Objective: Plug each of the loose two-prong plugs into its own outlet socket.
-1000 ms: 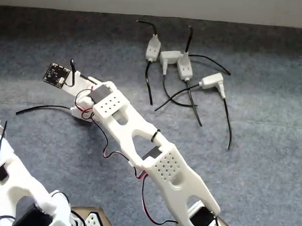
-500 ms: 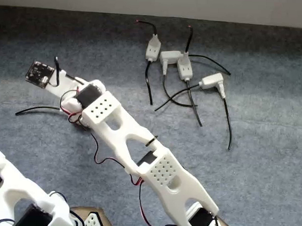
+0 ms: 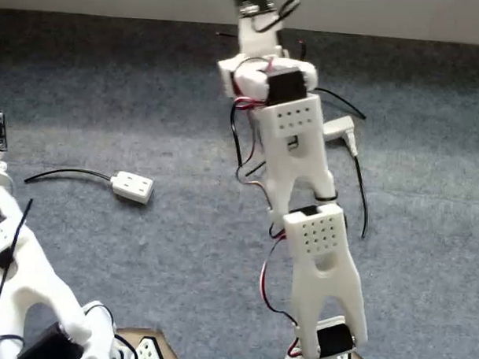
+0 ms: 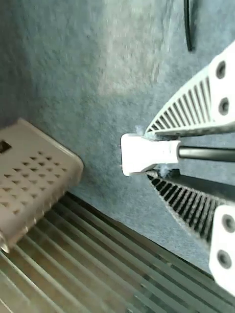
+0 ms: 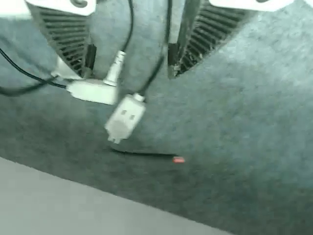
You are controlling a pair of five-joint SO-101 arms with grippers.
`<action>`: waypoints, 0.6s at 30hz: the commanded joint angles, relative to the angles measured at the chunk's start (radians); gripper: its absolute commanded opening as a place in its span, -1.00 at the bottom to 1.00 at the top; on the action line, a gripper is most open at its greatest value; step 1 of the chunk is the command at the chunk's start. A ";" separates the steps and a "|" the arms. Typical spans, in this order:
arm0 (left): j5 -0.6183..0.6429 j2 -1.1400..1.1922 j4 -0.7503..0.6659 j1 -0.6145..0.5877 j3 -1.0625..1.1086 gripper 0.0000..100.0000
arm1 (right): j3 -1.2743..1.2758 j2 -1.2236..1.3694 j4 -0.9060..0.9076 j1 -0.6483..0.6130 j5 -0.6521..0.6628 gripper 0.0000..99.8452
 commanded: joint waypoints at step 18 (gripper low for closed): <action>-0.104 0.300 1.155 0.568 -0.931 -0.99 | -0.091 0.321 0.216 0.344 -0.480 -0.52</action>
